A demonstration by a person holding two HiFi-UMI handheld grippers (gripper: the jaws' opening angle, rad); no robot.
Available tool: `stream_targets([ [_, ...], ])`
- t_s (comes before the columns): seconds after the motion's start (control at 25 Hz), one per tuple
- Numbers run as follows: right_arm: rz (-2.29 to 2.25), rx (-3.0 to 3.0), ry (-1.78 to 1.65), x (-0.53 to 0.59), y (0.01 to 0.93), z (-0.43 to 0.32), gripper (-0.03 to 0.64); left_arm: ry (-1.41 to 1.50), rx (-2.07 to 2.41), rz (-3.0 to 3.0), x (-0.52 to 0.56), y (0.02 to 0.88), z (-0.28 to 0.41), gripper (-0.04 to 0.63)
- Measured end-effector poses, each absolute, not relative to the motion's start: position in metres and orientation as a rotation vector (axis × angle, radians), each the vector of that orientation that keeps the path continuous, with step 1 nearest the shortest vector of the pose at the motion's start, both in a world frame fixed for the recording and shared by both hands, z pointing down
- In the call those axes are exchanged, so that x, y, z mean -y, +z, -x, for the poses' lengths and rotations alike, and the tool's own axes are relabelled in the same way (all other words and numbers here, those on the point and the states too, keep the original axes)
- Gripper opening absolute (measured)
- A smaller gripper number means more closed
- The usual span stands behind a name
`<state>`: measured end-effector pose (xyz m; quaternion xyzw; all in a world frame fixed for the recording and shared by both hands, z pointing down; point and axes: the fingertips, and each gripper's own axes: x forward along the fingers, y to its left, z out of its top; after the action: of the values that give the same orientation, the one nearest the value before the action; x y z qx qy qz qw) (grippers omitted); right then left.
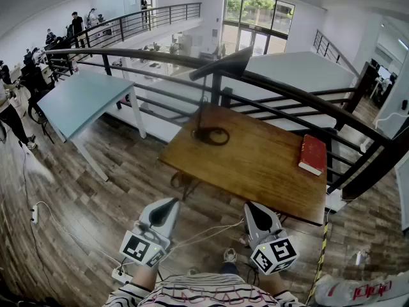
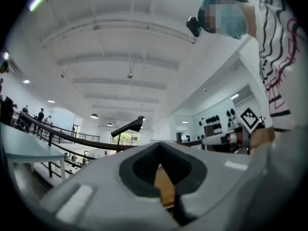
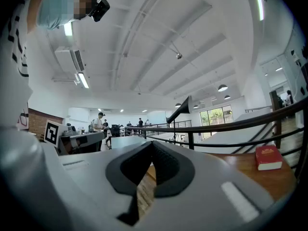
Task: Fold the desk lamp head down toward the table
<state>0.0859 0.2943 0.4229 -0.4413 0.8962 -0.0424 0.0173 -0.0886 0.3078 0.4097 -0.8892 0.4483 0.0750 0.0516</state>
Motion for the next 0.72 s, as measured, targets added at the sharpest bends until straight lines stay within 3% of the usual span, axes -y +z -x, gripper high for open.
stream_targets([
  [0.2,1.358,-2.761,-0.090,-0.299,0.422,-0.078,0.000,0.298,-1.280,2.733,-0.317,0.412,0.091,0.003],
  [0.28,1.371,-2.760,-0.092,-0.298,0.423,-0.080,0.032,0.309,-1.257,2.748,-0.318,0.414,0.087,0.003],
  [0.4,1.394,-2.759,-0.094,-0.292,0.422,-0.090,0.084,0.316,-1.226,2.784,-0.310,0.417,0.074,0.132],
  [0.56,1.392,-2.769,-0.110,-0.269,0.425,-0.091,0.203,0.316,-1.221,2.804,-0.289,0.419,0.071,0.148],
  [0.72,1.377,-2.774,-0.119,-0.238,0.424,-0.107,0.225,0.283,-1.249,2.800,-0.262,0.417,0.055,0.208],
])
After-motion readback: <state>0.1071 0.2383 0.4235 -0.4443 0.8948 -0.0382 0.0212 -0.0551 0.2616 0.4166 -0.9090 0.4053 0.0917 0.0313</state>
